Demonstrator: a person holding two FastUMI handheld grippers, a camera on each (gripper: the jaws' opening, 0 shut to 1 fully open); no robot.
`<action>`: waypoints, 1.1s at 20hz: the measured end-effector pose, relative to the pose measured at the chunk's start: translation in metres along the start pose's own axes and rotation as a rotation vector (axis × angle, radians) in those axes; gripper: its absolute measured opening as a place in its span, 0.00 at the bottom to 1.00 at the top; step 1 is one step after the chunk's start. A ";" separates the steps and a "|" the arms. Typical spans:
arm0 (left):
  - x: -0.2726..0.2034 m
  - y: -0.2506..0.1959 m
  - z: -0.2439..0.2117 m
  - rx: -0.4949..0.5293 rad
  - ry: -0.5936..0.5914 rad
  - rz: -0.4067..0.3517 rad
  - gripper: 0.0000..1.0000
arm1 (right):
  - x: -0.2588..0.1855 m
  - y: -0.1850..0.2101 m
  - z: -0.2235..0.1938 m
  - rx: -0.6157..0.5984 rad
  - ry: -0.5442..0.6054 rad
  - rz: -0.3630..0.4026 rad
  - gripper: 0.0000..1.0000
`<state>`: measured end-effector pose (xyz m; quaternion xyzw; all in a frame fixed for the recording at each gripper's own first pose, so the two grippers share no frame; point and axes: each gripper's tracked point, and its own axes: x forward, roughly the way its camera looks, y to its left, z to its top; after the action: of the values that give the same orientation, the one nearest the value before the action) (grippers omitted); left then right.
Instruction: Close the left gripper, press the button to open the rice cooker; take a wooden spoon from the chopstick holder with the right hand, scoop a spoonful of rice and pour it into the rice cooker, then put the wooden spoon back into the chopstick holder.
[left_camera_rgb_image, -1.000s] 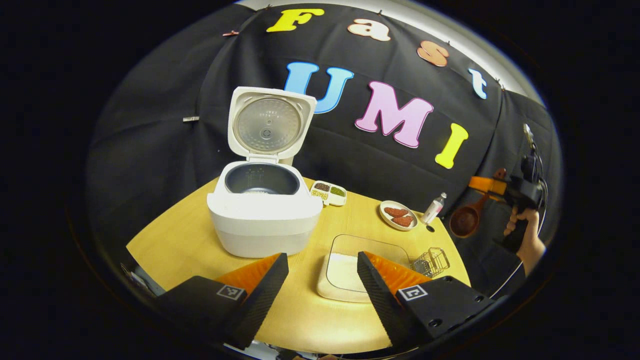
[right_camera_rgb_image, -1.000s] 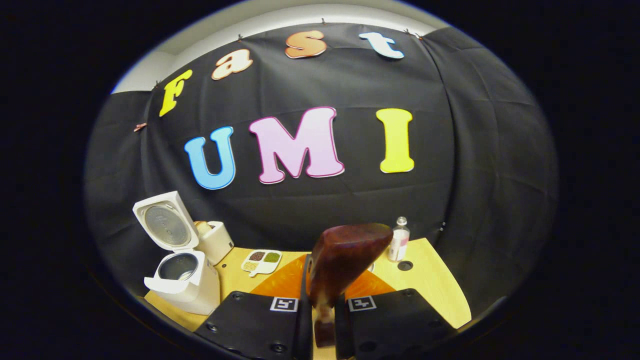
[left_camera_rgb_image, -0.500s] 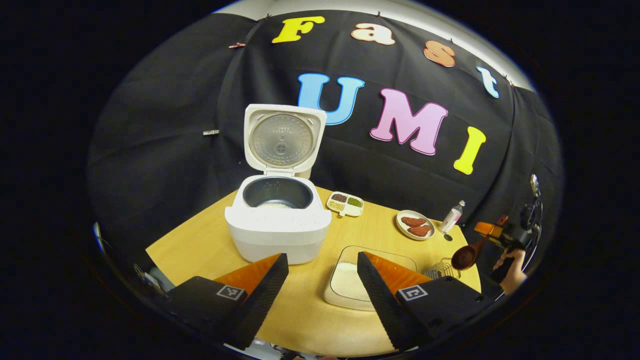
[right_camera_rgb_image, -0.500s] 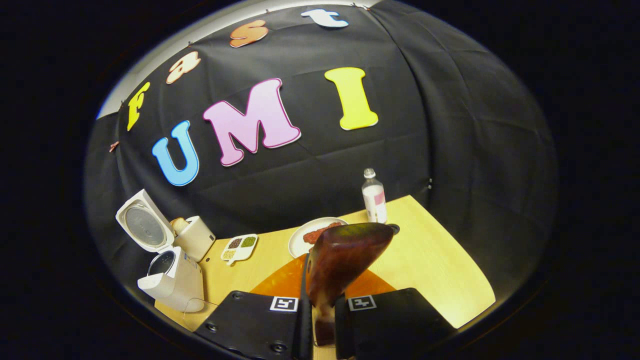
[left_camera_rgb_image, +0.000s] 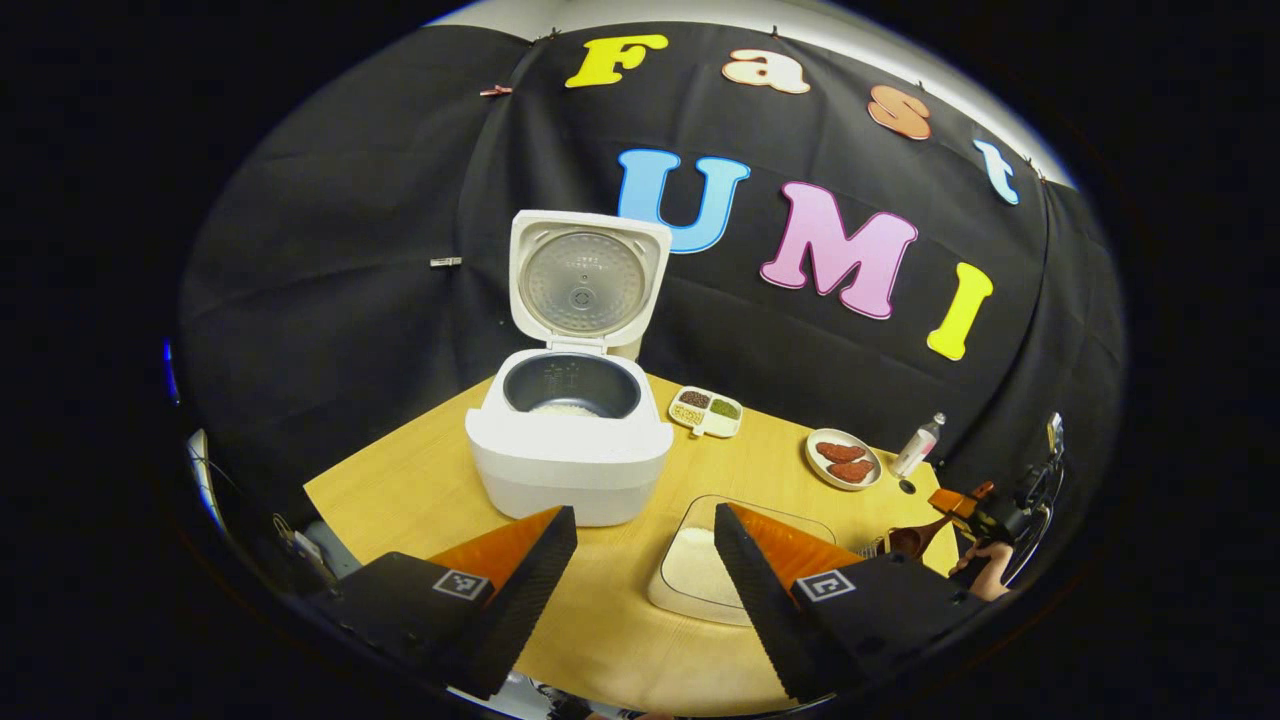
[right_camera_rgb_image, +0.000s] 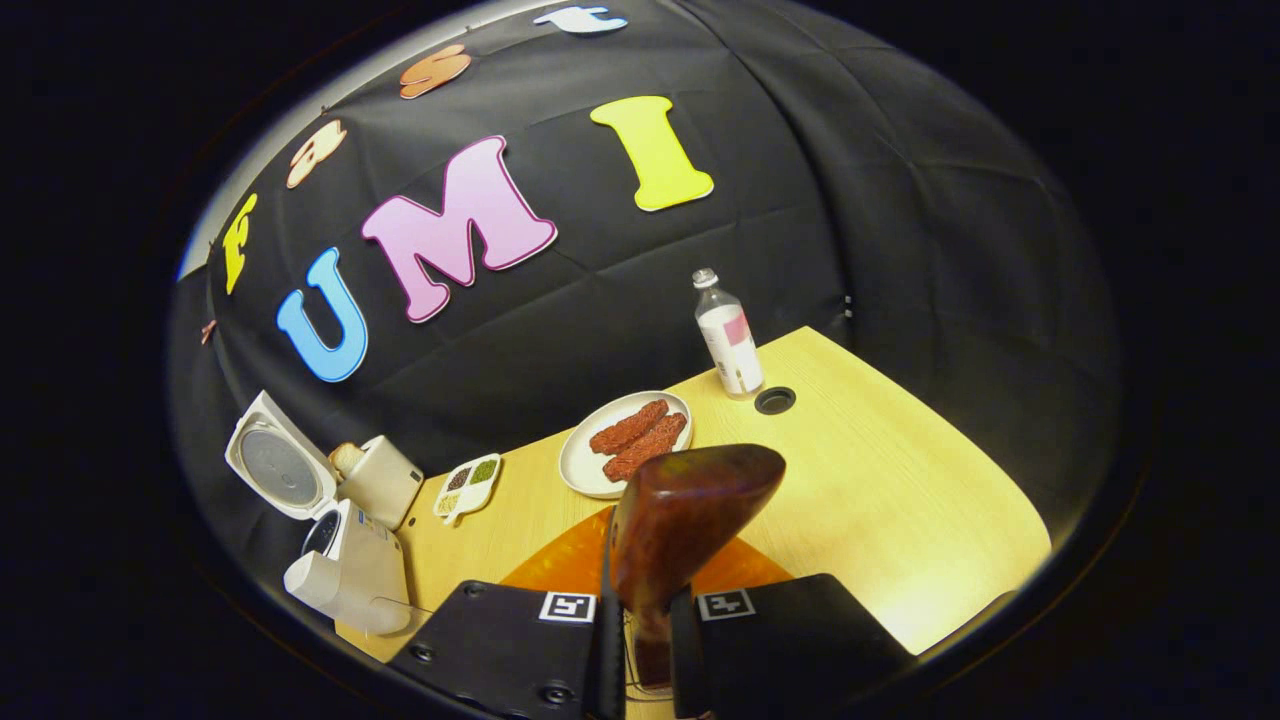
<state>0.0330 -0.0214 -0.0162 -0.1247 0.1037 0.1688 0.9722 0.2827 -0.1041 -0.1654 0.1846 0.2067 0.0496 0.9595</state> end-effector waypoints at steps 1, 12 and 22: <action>-0.002 0.002 0.001 -0.007 -0.002 0.006 0.96 | -0.002 -0.003 0.000 0.004 -0.009 -0.007 0.23; 0.006 0.031 0.052 0.024 -0.112 0.033 0.95 | -0.037 -0.009 0.002 -0.075 -0.024 -0.063 0.98; 0.041 0.086 0.212 0.067 -0.314 0.082 0.95 | -0.145 -0.005 0.022 -0.270 -0.089 -0.136 0.98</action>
<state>0.0738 0.1282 0.1566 -0.0602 -0.0390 0.2225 0.9723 0.1605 -0.1414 -0.0940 0.0414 0.1674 0.0037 0.9850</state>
